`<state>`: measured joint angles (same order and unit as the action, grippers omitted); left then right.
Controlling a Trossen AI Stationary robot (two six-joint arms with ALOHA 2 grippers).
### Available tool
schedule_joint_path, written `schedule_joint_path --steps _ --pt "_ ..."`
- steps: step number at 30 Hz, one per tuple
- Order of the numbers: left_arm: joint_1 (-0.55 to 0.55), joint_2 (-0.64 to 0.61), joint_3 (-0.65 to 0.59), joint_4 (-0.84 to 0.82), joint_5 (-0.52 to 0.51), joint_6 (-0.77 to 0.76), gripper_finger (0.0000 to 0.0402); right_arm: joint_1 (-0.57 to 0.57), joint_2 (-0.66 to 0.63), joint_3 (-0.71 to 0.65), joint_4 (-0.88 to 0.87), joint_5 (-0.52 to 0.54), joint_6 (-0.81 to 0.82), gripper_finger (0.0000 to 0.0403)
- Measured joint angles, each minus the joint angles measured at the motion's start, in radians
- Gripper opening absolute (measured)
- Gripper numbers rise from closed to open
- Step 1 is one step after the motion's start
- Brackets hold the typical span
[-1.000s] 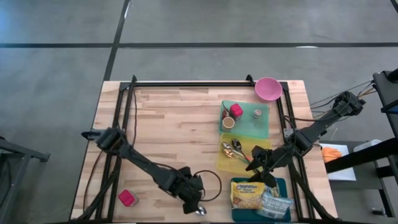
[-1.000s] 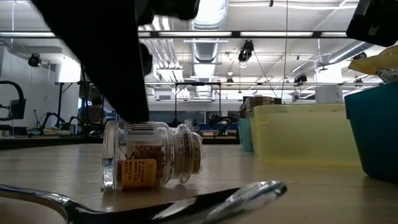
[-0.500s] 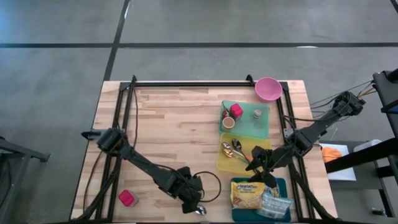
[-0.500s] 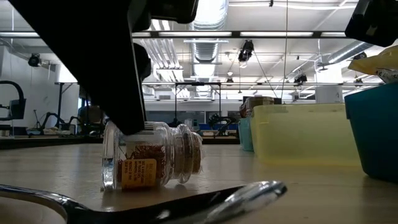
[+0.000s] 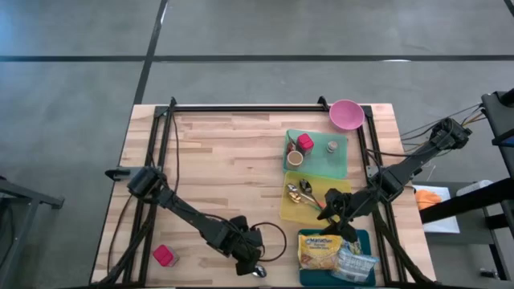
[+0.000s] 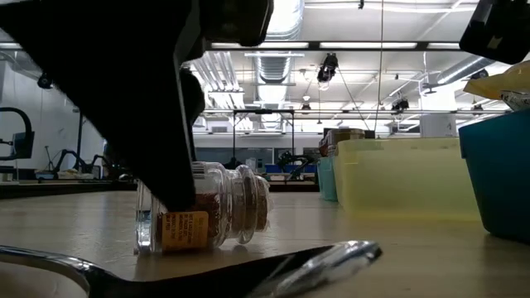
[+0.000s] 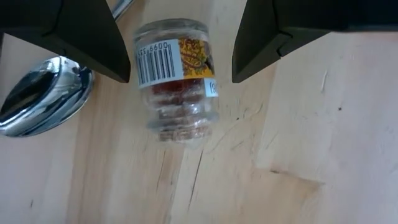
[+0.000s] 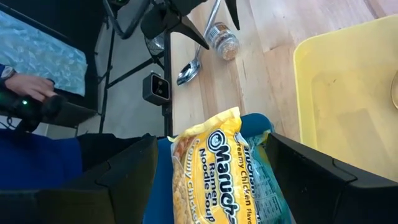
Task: Pick & Place Food Item
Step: Put the brown seasoning bottle into the green bin
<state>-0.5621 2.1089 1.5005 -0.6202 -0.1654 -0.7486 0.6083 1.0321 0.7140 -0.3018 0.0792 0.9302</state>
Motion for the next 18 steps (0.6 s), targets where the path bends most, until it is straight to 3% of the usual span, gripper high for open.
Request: schedule_joint_path --steps 6,14,18 --pt "0.0 0.011 -0.001 -0.008 0.001 -0.003 0.0278 0.0 0.0 0.0 -0.002 0.0 0.0 0.0295" --pt "0.0 0.018 -0.001 0.005 0.004 -0.011 0.0198 0.0 0.0 0.0 -0.005 -0.001 -0.004 0.0295" --pt "0.001 0.018 -0.001 0.01 0.004 -0.011 0.0192 0.0 0.0 0.0 -0.005 -0.001 -0.007 0.0295"
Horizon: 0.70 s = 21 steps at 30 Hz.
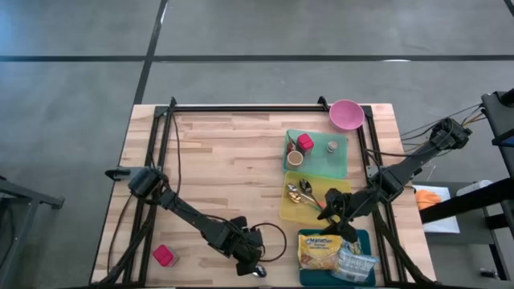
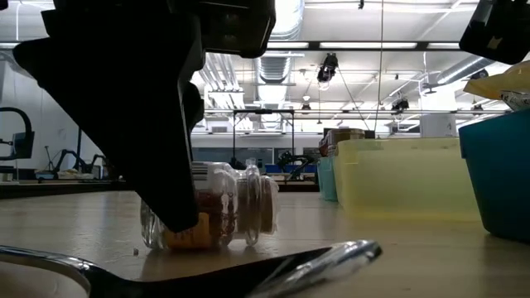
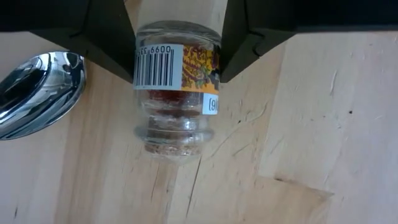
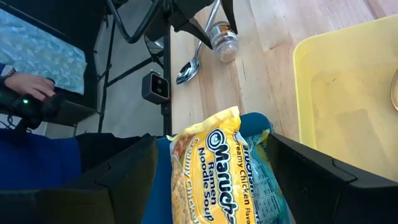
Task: Pick & Place Food Item
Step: Put the brown seasoning bottle into the green bin
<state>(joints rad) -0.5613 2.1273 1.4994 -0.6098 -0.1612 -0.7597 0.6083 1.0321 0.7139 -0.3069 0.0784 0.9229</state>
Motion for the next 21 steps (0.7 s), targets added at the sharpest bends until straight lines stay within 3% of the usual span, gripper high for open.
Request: schedule_joint_path --steps 10,21 --pt "0.006 -0.007 0.0 0.008 0.049 -0.082 0.0197 0.001 0.0 0.0 0.001 -0.009 -0.011 0.0295" --pt "0.04 -0.054 0.028 0.05 0.076 -0.131 0.0193 0.002 0.0 0.0 0.008 -0.009 -0.155 0.0295"
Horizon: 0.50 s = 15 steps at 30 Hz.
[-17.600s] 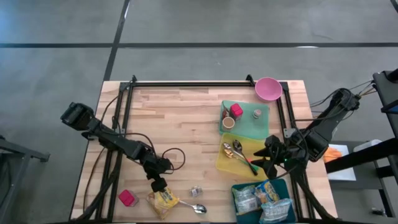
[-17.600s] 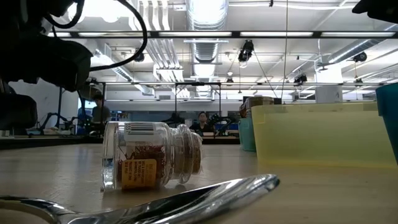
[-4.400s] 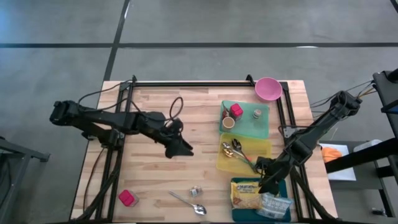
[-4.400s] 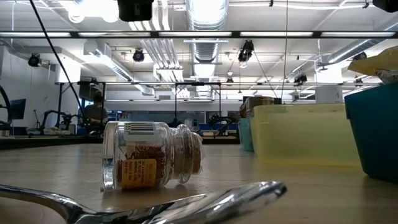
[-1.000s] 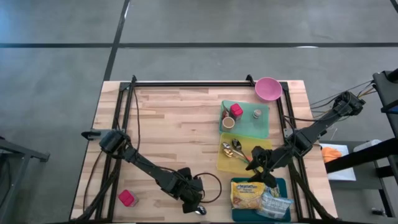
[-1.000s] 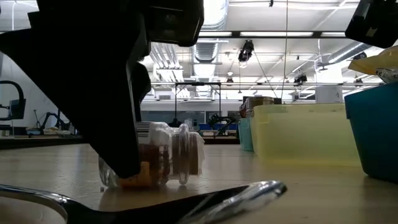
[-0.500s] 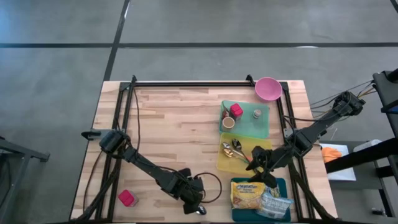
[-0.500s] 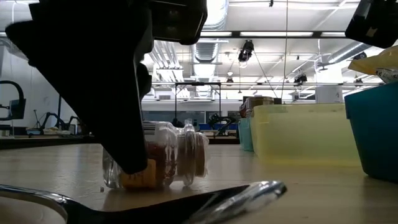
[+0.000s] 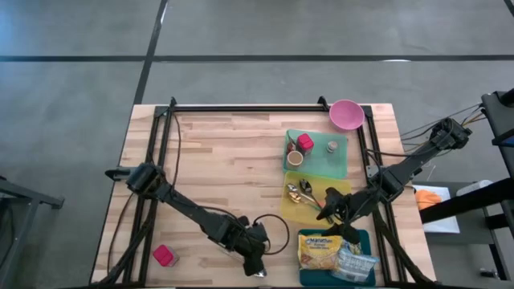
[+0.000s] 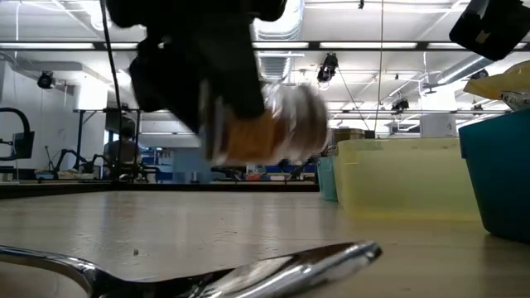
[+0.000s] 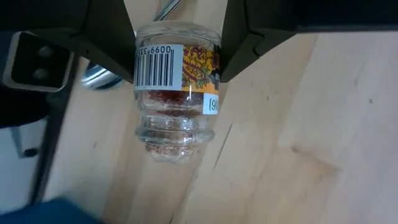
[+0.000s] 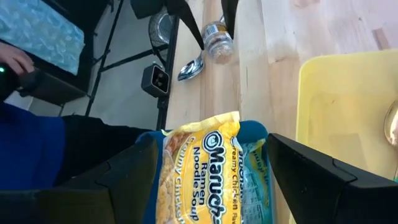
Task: Pick & Place Food Item
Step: Put the brown seasoning bottle into the green bin
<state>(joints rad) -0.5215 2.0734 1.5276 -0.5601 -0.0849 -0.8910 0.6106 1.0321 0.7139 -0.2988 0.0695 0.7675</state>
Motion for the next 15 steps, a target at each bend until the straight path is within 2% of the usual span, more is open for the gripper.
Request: schedule_joint_path --steps 10,15 --pt "0.038 -0.085 0.0 0.068 0.004 -0.001 0.0193 -0.002 0.0 0.0 0.066 0.012 -0.098 0.0295" --pt "0.072 -0.129 -0.001 0.169 0.025 0.0 0.0193 -0.002 0.0 0.0 0.212 0.013 -0.233 0.0295"
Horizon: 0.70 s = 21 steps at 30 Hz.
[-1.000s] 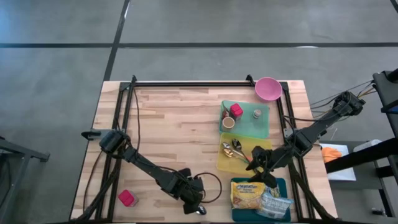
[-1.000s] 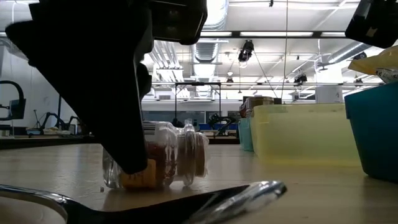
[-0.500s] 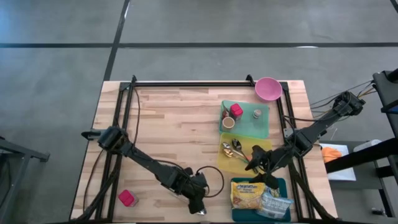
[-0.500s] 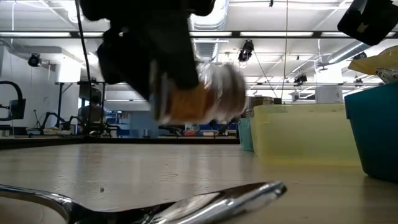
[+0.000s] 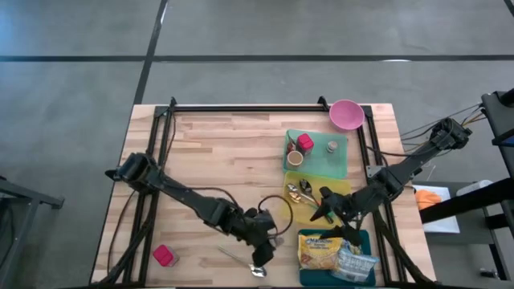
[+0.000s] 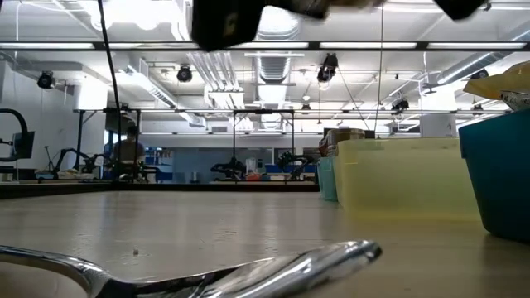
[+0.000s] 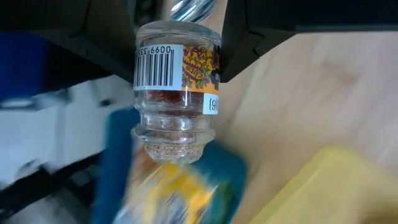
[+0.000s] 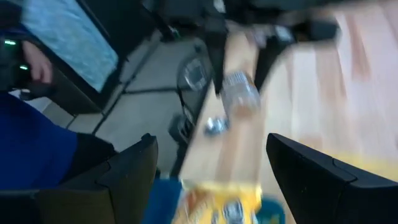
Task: Pick & Place Food Item
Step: Put the brown seasoning bottle into the green bin
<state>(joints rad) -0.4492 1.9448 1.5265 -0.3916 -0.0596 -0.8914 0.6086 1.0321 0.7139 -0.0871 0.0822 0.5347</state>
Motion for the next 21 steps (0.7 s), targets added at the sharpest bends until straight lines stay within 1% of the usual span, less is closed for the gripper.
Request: schedule_joint_path --steps 4,9,14,21 --pt "0.032 -0.027 0.0 0.128 0.038 0.0 0.0193 0.0 0.0 0.0 0.11 0.0 -0.138 0.0295" --pt "0.071 -0.046 0.0 0.267 0.091 0.008 0.0193 0.0 0.005 0.027 0.109 0.009 -0.223 0.0295" --pt "0.109 -0.052 0.0 0.361 0.185 0.027 0.0193 0.0 0.022 0.09 0.034 0.047 -0.324 0.0295" --pt "0.147 -0.052 -0.001 0.411 0.361 0.04 0.0193 0.0 0.055 0.208 -0.139 0.108 -0.44 0.0295"
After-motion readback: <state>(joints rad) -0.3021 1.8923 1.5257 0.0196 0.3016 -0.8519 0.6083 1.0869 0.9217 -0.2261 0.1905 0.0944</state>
